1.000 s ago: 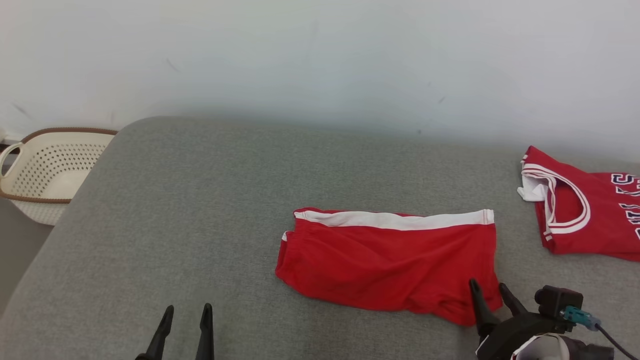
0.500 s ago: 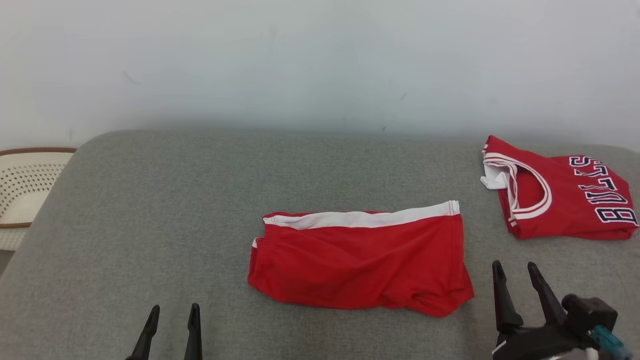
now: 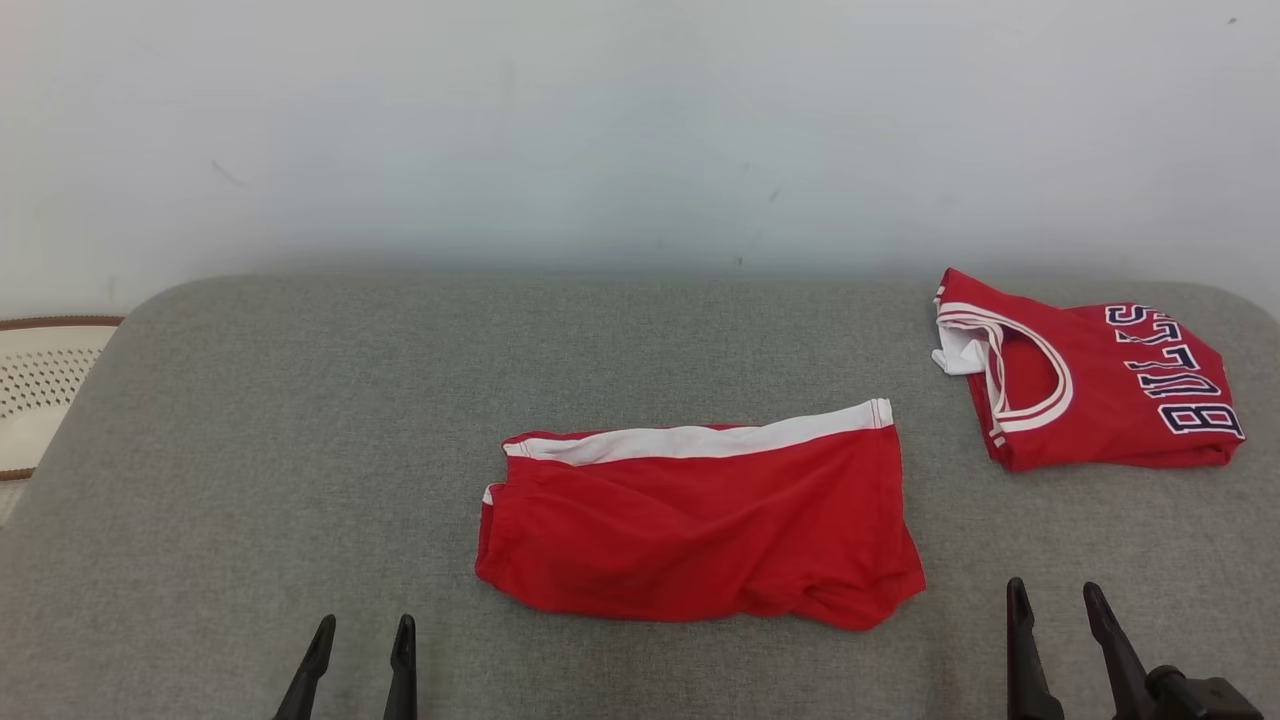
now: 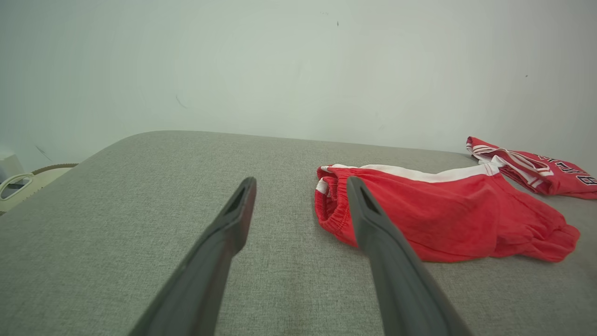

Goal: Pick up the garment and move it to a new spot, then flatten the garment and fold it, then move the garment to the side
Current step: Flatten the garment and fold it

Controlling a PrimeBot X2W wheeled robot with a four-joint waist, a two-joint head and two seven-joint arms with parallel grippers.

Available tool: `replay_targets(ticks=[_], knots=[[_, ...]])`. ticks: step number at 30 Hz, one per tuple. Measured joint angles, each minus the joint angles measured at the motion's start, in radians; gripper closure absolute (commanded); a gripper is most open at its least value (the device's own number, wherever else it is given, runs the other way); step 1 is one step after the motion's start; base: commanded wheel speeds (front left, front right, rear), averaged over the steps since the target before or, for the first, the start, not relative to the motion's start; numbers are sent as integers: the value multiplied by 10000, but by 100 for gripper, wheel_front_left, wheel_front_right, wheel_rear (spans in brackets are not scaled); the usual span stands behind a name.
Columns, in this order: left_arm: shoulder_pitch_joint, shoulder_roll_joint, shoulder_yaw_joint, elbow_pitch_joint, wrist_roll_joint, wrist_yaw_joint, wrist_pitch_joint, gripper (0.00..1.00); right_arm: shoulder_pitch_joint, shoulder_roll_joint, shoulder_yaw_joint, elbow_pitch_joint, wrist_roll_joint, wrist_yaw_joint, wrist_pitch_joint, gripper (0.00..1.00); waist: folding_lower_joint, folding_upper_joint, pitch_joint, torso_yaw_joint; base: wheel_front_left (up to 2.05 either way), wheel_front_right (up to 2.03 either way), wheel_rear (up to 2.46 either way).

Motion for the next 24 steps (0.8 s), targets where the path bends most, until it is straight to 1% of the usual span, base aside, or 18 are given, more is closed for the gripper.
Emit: replay_targets(ticks=[5, 11, 24], knots=[[102, 2, -73, 67, -2, -84, 0, 0, 129, 109, 104, -288, 0, 0, 86, 0, 0, 0, 25, -78, 0, 0, 0], [99, 12, -109, 102, -19, -161, 0, 0, 211, 138, 387, -353, 12, 0, 174, 0, 0, 1, 27, -94, 0, 0, 0], [96, 21, -151, 157, -36, -136, 0, 0, 223, 113, 616, -274, 0, 0, 360, 0, 1, 1, -24, -26, 0, 0, 0]])
